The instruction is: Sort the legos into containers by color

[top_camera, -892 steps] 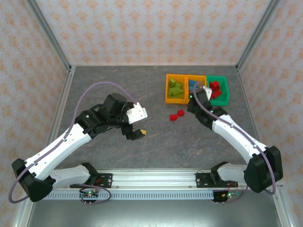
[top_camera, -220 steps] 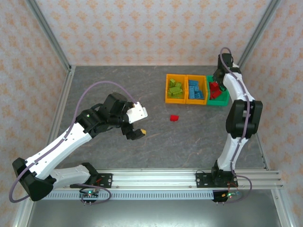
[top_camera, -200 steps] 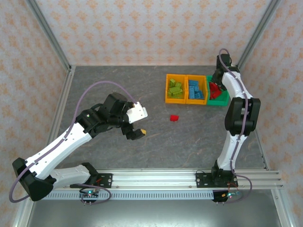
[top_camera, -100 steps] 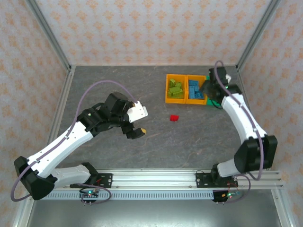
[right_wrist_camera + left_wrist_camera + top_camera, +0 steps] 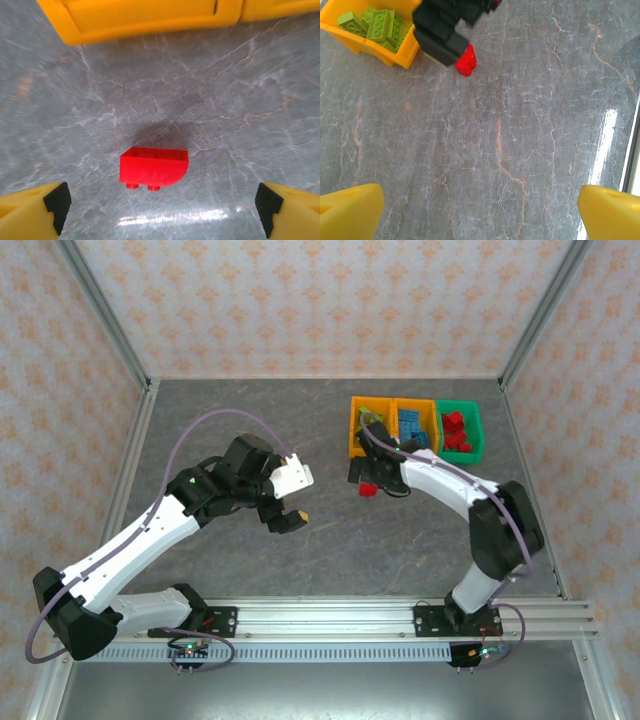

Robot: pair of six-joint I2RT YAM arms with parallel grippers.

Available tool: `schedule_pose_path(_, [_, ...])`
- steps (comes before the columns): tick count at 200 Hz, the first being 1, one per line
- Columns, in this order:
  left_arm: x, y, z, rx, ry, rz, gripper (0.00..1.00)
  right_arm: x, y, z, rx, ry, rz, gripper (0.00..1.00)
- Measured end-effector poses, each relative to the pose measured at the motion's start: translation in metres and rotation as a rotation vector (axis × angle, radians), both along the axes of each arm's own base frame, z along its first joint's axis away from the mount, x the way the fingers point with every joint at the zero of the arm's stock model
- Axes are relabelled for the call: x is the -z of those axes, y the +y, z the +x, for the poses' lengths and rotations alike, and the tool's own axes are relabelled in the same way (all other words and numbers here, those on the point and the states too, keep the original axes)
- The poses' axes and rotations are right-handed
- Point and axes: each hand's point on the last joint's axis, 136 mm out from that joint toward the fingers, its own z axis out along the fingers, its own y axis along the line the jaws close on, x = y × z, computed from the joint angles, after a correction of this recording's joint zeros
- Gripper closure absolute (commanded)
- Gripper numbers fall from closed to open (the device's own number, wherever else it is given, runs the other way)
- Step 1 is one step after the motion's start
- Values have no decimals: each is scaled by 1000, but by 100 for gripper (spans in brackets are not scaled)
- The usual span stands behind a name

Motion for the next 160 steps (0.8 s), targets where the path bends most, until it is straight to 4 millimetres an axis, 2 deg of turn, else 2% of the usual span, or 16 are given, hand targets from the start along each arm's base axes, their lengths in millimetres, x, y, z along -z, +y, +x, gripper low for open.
schedule_pose_path(29, [0,0,0,0,0,0,0,36,1,-2,21,73,-38,5])
schedule_pose_path(64, [0,0,0,0,0,0,0,60,1,6,50,98,-69,17])
schedule_pose_path(115, [0,0,0,0,0,0,0,60,3,14,91,72,-66,42])
schedule_pose_path(160, [0,0,0,-1,0,1,0,57,1,14,114,50,-52,52])
